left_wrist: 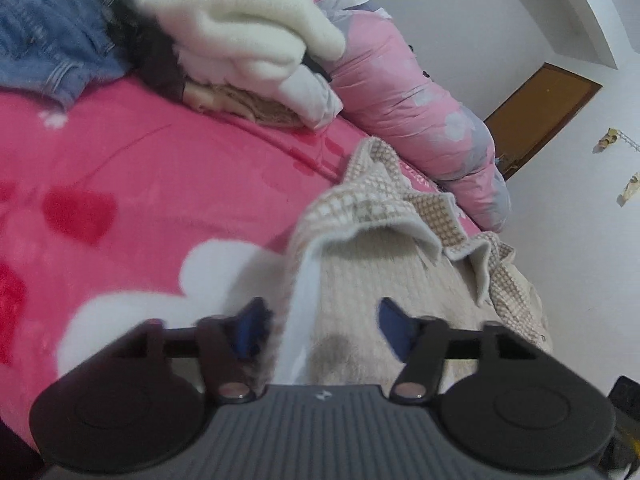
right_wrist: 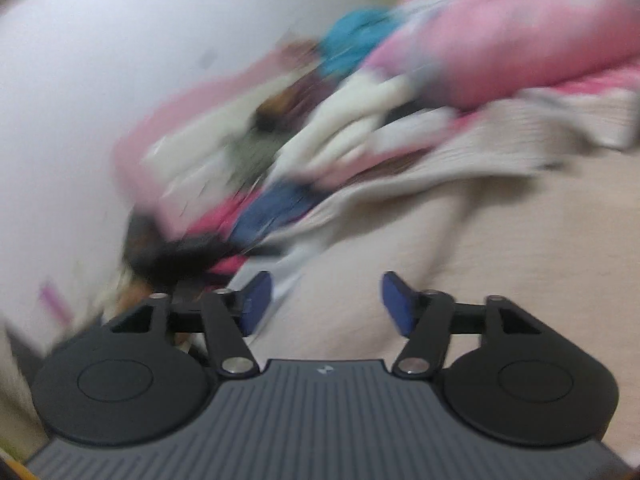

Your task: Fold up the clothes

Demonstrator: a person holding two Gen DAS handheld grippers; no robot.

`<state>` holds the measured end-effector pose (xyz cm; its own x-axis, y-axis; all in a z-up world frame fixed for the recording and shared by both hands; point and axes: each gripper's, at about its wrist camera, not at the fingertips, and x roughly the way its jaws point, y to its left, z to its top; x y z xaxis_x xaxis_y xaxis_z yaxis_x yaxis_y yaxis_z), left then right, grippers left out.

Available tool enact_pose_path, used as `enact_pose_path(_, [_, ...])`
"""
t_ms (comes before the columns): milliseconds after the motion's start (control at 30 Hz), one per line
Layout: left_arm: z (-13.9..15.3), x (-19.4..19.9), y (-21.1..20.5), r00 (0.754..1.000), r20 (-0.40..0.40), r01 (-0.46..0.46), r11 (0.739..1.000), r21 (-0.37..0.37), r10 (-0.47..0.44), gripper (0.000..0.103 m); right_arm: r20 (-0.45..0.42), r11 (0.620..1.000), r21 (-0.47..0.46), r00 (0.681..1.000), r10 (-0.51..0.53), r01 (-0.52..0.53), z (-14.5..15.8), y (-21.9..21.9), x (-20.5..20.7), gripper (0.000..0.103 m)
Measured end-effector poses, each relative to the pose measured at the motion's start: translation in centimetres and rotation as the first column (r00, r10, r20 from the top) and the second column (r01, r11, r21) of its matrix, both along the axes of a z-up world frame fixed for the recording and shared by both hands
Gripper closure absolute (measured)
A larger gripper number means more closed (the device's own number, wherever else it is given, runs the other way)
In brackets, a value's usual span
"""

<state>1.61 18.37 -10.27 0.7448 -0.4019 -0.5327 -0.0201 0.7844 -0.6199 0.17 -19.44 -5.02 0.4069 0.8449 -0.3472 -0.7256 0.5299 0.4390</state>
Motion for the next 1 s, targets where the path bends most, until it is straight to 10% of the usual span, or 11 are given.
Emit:
enact_pose_path(100, [-1.1, -0.1, 1.0, 0.999, -0.043, -0.014, 0.998, -0.068, 0.011, 0.099, 0.082, 0.985, -0.137, 0.989, 0.120, -0.108, 0.3, 4.7, -2.0, 0.027])
enact_pose_path(267, [-1.1, -0.6, 2.2, 0.999, -0.007, 0.038, 0.934, -0.354, -0.043, 0.098, 0.173, 0.942, -0.282, 0.956, 0.237, -0.183, 0.1, 10.1, -4.4, 0.021])
enact_pose_path(467, [1.0, -0.1, 1.1, 0.992, 0.067, 0.122, 0.868, -0.482, -0.103, 0.098, 0.243, 0.920, -0.335, 0.925, 0.293, -0.203, 0.0, 13.2, -6.4, 0.014])
enact_pose_path(633, [1.9, 0.7, -0.6, 0.984, 0.090, 0.178, 0.815, -0.552, -0.155, 0.097, 0.429, 0.919, -0.394, 0.886, 0.175, 0.009, -0.1, 14.1, -7.7, 0.013])
enact_pose_path(733, [2.9, 1.0, -2.0, 0.977, 0.119, 0.214, 0.827, -0.520, -0.178, 0.095, 0.459, 0.918, -0.381, 0.884, 0.089, 0.105, 0.1, 13.1, -7.1, 0.040])
enact_pose_path(800, [3.5, 0.8, -2.3, 0.975, 0.147, 0.217, 0.846, -0.487, -0.166, 0.078, 0.428, 0.936, -0.318, 0.904, -0.002, 0.153, 0.9, 11.3, -6.1, 0.095])
enact_pose_path(900, [4.3, 0.3, -2.3, 0.975, 0.188, 0.193, 0.878, -0.438, -0.120, 0.030, 0.363, 0.949, -0.164, 0.911, -0.195, 0.268, 2.2, 6.5, -4.1, 0.099])
enact_pose_path(1000, [4.6, -0.3, -2.1, 0.982, 0.177, 0.124, 0.942, -0.311, -0.071, 0.028, 0.253, 0.908, -0.038, 0.882, -0.396, 0.418, 2.5, 0.2, -1.7, 0.101])
